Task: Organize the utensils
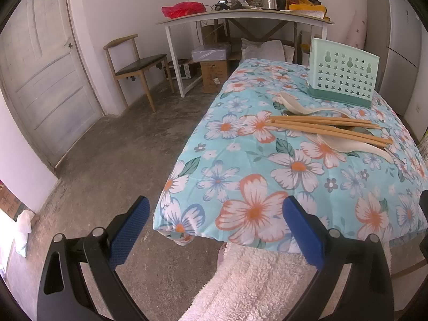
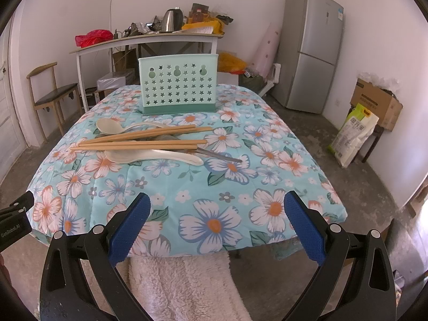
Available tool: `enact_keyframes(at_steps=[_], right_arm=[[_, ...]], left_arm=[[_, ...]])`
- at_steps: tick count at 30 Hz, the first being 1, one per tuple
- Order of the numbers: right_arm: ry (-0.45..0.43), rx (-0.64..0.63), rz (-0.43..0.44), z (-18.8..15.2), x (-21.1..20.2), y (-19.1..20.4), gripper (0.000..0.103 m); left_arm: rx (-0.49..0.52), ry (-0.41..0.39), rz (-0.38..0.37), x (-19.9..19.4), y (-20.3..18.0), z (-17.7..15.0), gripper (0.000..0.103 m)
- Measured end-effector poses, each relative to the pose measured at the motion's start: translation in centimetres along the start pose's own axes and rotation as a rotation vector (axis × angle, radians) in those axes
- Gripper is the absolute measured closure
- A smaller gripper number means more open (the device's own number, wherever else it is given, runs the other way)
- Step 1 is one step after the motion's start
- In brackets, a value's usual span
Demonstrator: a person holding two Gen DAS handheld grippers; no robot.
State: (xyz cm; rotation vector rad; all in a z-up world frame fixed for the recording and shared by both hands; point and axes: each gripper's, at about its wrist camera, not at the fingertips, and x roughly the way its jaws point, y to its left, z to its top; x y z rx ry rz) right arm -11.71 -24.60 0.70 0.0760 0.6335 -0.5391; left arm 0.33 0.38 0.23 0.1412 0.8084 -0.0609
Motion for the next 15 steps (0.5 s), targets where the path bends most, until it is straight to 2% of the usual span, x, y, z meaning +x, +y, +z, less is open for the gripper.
enact_keyframes(at_steps=[15], right_arm=[[-0.001, -0.002, -0.002, -0.02, -0.03, 0.29, 0.008]], left_arm=[[-0.003, 0.000, 0.002, 0.36, 0.53, -0.06, 0.006]])
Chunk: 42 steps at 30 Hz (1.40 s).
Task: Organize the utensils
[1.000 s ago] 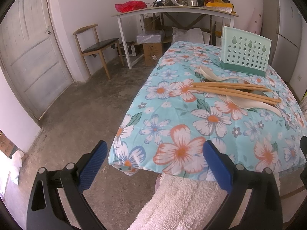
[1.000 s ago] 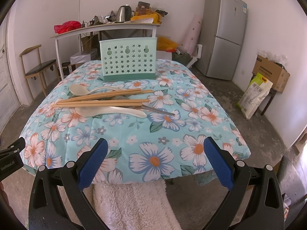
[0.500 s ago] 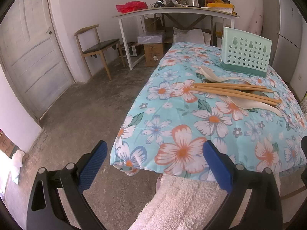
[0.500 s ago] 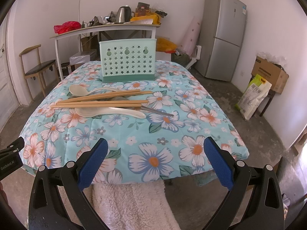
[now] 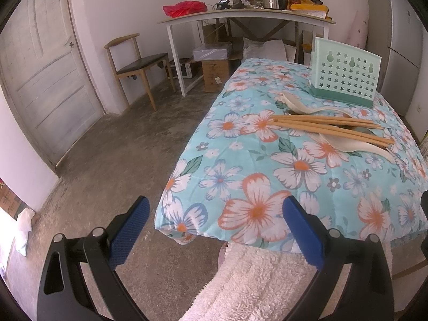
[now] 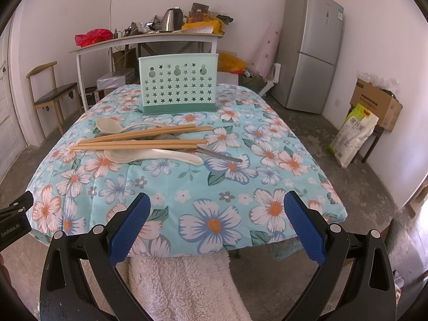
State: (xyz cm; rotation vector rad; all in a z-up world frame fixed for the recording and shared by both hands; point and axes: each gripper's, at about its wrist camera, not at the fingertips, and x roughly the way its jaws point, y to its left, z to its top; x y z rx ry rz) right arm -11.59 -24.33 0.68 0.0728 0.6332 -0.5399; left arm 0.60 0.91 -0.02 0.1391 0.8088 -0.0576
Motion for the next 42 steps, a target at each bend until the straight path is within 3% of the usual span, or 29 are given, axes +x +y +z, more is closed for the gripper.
enact_keyframes(at_steps=[24, 32, 39, 42], right_arm=[[-0.005, -0.001, -0.003, -0.1, -0.2, 0.2, 0.008], [-0.027, -0.009, 0.025, 2.5, 0.0, -1.0, 0.008], [-0.076, -0.020, 0.040, 4.4, 0.8, -0.8, 0.008], [-0.051, -0.064, 0.051, 3.3, 1.9, -0.3, 0.008]], left_arm=[[-0.001, 0.000, 0.010, 0.3, 0.5, -0.2, 0.006], [0.033, -0.017, 0.030, 0.4, 0.4, 0.9, 0.006], [0.015, -0.069, -0.046, 0.6, 1.0, 3.0, 0.006], [0.043, -0.069, -0.095, 1.4, 0.6, 3.8, 0.006]])
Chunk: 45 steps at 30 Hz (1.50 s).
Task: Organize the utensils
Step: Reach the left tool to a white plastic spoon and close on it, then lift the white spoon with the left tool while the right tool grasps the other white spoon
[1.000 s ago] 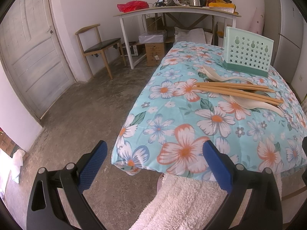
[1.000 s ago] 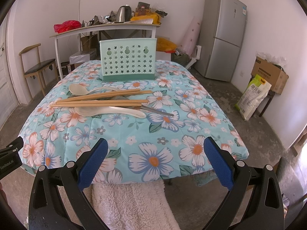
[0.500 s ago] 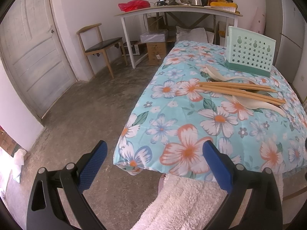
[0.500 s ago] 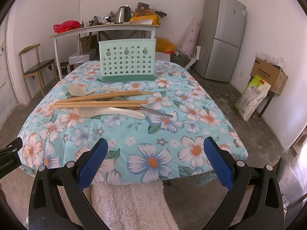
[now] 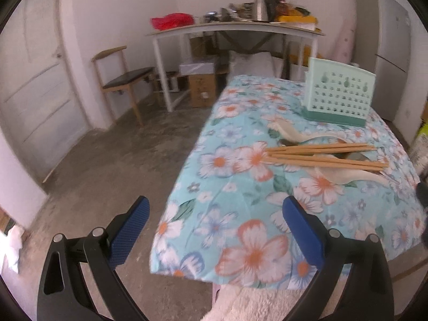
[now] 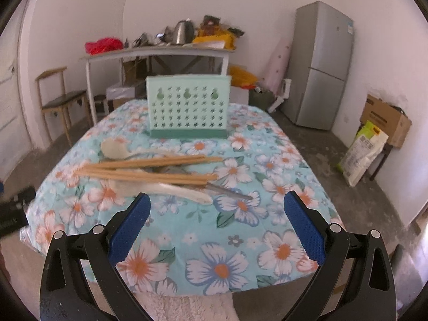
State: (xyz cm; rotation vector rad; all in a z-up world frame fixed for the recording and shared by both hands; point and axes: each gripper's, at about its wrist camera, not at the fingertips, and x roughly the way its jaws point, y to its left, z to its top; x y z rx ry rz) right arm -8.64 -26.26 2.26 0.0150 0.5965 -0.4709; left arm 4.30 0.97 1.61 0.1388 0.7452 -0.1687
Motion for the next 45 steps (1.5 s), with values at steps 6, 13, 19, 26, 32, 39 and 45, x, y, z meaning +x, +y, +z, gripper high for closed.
enact_keyframes(at_steps=[6, 13, 19, 26, 32, 39, 45], right_arm=[[0.036, -0.041, 0.054, -1.8, 2.9, 1.4, 0.008], [0.097, -0.034, 0.122, -2.7, 5.4, 3.4, 0.008], [0.094, -0.020, 0.161, -2.2, 6.0, 3.1, 0.008], [0.106, -0.003, 0.207, -2.2, 6.6, 3.3, 0.008], [0.125, 0.008, 0.218, -2.5, 7.4, 3.4, 0.008], [0.134, 0.022, 0.224, -2.7, 7.7, 3.1, 0.008], [0.133, 0.025, 0.230, -2.7, 7.8, 3.1, 0.008]], left_arm=[[0.006, 0.015, -0.158, 2.1, -0.4, 1.3, 0.006], [0.031, 0.026, -0.299, 4.0, -2.5, 2.2, 0.006], [0.020, -0.035, -0.358, 4.8, -3.1, 4.5, 0.006], [-0.109, 0.058, -0.466, 9.2, -1.8, 9.7, 0.019], [-0.224, 0.232, -0.571, 14.1, -1.5, 11.7, 0.040], [-0.275, 0.351, -0.611, 17.7, -2.8, 11.8, 0.057], [-0.302, 0.400, -0.592, 19.7, -3.2, 11.6, 0.074]])
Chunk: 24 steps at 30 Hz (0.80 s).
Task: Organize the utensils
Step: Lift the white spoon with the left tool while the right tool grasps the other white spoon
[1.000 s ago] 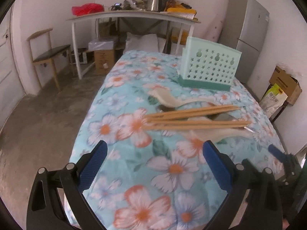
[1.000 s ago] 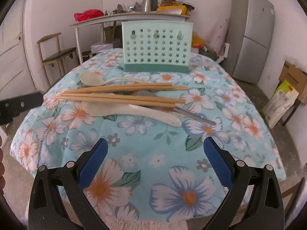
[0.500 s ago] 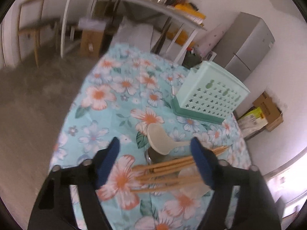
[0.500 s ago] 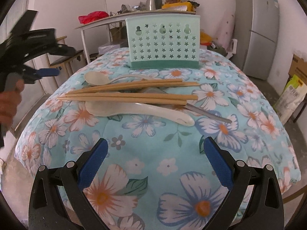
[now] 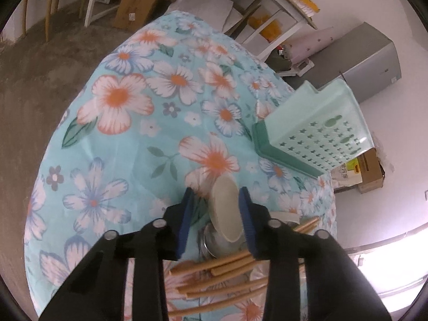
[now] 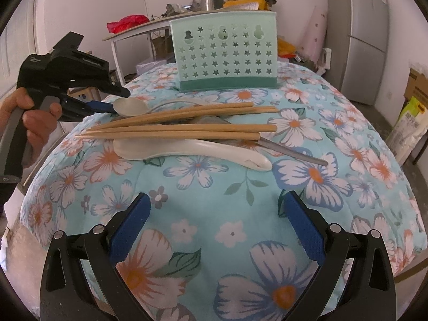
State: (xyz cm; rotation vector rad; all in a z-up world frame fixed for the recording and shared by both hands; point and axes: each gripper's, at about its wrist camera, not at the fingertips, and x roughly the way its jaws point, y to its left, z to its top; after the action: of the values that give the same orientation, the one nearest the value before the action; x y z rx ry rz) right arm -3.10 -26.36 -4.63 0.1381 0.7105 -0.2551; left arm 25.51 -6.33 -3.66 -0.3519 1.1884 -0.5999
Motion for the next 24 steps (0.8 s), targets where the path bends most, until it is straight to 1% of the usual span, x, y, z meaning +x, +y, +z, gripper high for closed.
enact_keyframes(at_steps=[1, 4, 5, 7, 13, 16, 19, 21, 24], right_arm=[[0.000, 0.001, 0.000, 0.0, 0.0, 0.0, 0.008], [-0.001, 0.002, 0.000, -0.1, 0.1, 0.0, 0.008], [-0.001, 0.002, 0.000, -0.1, 0.1, 0.0, 0.008], [-0.001, 0.000, -0.001, -0.1, 0.1, 0.0, 0.008], [-0.001, -0.001, -0.004, 0.0, 0.1, 0.1, 0.008], [-0.006, -0.010, -0.008, 0.1, 0.0, 0.3, 0.008], [-0.028, -0.032, -0.015, 0.2, -0.6, 0.6, 0.009], [-0.057, -0.056, -0.022, 0.5, -1.3, 0.9, 0.011], [-0.098, -0.099, -0.011, 1.1, -2.0, 1.3, 0.017]], left_arm=[[0.000, 0.001, 0.007, 0.2, 0.0, 0.0, 0.076], [0.002, 0.004, 0.033, 0.6, 0.0, 0.2, 0.087], [0.005, 0.002, 0.038, 0.6, 0.1, 0.3, 0.092], [0.010, -0.011, 0.040, 0.3, -0.1, 0.3, 0.097], [0.062, -0.086, 0.069, -0.9, -1.3, 0.6, 0.098], [0.122, -0.160, 0.090, -2.4, -2.6, 0.5, 0.098], [0.159, -0.225, 0.119, -3.6, -3.4, 0.3, 0.099], [0.176, -0.275, 0.132, -4.6, -3.9, -0.1, 0.099], [0.208, -0.343, 0.149, -6.1, -4.4, -0.7, 0.099]])
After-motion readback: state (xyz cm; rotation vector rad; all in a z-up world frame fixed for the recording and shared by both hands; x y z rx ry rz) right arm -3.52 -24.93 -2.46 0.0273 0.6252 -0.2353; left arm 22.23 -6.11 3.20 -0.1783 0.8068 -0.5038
